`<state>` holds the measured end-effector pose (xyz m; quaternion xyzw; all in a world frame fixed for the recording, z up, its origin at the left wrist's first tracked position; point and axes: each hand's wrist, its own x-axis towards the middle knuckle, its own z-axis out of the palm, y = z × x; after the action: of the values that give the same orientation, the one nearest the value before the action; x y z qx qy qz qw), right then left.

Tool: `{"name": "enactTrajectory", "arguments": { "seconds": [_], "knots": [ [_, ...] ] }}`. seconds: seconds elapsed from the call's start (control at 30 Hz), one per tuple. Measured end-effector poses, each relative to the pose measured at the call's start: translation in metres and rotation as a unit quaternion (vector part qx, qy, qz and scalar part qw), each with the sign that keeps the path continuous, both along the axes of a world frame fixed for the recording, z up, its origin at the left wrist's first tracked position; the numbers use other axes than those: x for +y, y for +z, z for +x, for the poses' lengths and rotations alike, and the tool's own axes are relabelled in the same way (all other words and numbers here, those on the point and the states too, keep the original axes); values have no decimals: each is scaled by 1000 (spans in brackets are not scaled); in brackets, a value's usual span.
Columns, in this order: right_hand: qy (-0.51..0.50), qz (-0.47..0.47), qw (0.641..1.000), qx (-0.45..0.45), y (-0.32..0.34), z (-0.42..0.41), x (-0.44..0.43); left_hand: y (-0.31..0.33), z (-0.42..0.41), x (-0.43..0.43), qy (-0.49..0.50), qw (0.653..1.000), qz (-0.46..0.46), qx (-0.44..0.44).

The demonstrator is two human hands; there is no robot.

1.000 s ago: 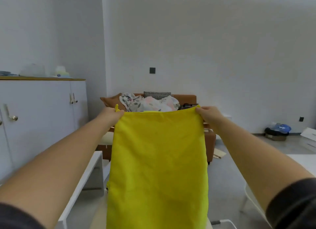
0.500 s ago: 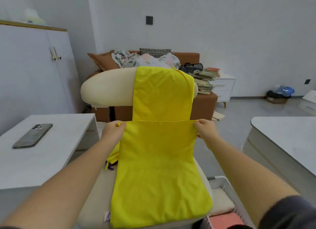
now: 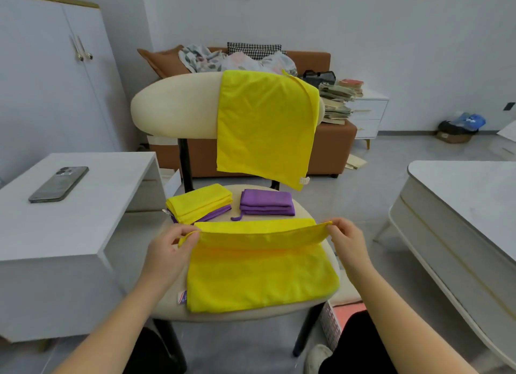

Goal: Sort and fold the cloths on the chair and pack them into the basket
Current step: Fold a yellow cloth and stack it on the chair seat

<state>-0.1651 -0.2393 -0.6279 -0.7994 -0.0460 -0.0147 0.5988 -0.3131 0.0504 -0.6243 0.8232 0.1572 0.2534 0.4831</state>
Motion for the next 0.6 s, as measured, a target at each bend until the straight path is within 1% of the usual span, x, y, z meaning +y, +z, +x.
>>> {"name": "enactTrajectory", "arguments": {
  "seconds": [0.07, 0.17, 0.23, 0.3, 0.37, 0.43, 0.53, 0.6],
  "knots": [
    [7, -11, 1000, 12, -6, -8, -10, -7, -9, 1, -22, 999, 37, -7],
    [41, -14, 998, 39, -11, -16, -22, -12, -18, 5, -43, 998, 45, -7],
    [61, -40, 997, 39, -14, -17, -30, -16, -22, 8, -66, 996, 64, 13],
    [77, -68, 993, 52, -17, -17, -38, -17, -26, 9, -114, 988, 94, 49],
    [104, -101, 986, 82, -20, -17, -45, -21, -29, 10, -170, 970, 145, 91],
    [147, -150, 971, 114, -21, -19, -47, -28, -31, 11, -214, 947, 205, 127],
    [180, -190, 954, 146, -25, -19, -48, -35, -30, 14, -238, 927, 244, 158],
    [177, -209, 952, 140, -27, -18, -49, -37, -29, 15, -248, 913, 270, 178]
  ]
}}
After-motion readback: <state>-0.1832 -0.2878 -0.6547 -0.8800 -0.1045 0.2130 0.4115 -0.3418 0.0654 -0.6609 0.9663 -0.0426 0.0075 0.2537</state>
